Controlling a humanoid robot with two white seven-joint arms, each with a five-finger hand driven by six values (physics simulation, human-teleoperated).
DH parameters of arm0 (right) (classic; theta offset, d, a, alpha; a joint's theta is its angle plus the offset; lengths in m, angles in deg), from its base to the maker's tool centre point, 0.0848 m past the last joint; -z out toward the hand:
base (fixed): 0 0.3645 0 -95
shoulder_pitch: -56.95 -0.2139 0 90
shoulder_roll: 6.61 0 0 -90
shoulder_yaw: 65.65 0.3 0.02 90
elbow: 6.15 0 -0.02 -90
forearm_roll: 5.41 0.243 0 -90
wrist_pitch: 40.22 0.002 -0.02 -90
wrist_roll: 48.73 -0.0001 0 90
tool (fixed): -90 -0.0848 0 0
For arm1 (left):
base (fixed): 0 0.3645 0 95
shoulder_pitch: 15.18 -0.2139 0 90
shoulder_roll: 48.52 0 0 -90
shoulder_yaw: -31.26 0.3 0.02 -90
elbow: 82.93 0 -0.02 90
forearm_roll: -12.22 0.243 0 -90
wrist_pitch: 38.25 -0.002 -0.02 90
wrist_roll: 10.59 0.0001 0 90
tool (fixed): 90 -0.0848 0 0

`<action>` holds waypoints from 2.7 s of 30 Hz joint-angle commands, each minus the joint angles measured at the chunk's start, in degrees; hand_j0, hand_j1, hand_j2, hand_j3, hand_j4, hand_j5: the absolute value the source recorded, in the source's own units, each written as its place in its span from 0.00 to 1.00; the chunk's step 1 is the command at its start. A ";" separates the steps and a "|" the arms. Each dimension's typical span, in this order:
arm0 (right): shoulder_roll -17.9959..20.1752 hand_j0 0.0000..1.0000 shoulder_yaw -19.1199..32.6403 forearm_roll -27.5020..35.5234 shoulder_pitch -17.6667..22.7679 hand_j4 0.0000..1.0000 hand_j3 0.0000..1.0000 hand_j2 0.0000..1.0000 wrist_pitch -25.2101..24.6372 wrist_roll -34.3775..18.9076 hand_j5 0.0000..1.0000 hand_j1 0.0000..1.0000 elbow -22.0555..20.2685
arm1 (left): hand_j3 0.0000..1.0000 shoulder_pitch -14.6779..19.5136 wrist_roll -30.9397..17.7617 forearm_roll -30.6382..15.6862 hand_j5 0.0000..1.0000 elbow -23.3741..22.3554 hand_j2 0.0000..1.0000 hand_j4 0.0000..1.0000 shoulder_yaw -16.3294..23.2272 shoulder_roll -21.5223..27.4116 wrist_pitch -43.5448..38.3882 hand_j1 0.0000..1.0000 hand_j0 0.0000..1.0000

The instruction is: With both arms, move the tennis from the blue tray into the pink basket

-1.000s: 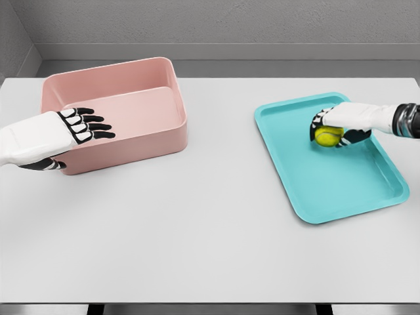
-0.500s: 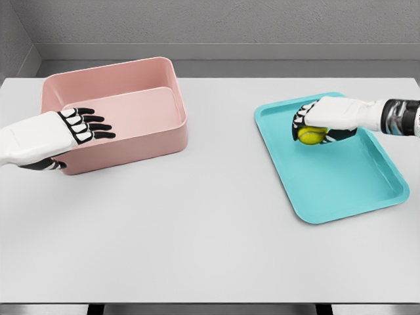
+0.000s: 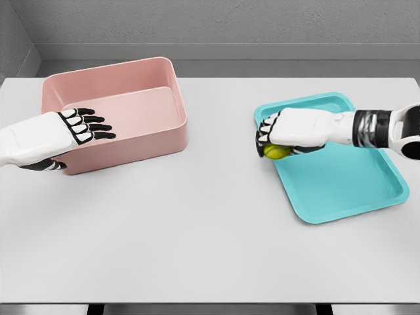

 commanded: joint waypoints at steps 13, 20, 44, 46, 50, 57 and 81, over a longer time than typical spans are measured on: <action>-6.83 0.44 -7.35 -0.49 -0.62 0.44 0.44 0.44 -0.22 0.04 0.44 0.44 -3.99 | 1.00 -0.09 0.03 -0.10 1.00 0.00 1.00 1.00 0.07 0.01 -0.05 1.00 1.00; -12.37 0.44 -9.28 -3.13 -1.76 0.44 0.44 0.44 -0.22 0.04 0.44 0.44 -3.73 | 1.00 -0.09 0.03 -0.10 1.00 0.09 1.00 1.00 0.07 0.01 -0.05 1.00 1.00; -17.91 0.45 -12.53 -4.89 -3.87 0.45 0.45 0.45 -0.22 0.04 0.45 0.45 7.35 | 1.00 -0.09 0.03 -0.10 1.00 0.00 1.00 1.00 0.42 0.01 -0.05 1.00 1.00; -17.91 0.47 -12.80 -4.89 -3.87 0.47 0.47 0.47 -0.22 0.04 0.47 0.47 7.52 | 1.00 -0.09 0.03 -0.10 1.00 0.09 1.00 1.00 0.42 0.01 -0.05 1.00 1.00; -17.91 0.79 -12.88 -5.06 -3.69 0.79 0.79 0.79 -0.22 0.04 0.79 0.79 7.52 | 1.00 -0.09 0.03 -0.10 1.00 0.09 1.00 1.00 0.42 -0.07 -0.05 1.00 1.00; -17.82 0.95 -12.62 -5.15 -3.52 0.95 0.95 0.95 -0.22 0.04 0.95 0.95 7.61 | 1.00 -0.09 0.03 -0.10 1.00 0.09 1.00 1.00 0.42 -0.07 -0.05 1.00 1.00; -1.56 1.00 47.49 12.51 30.41 1.00 1.00 1.00 -0.22 0.04 1.00 1.00 -10.14 | 1.00 0.44 -4.98 1.83 1.00 2.81 1.00 1.00 4.55 -5.79 -0.05 1.00 1.00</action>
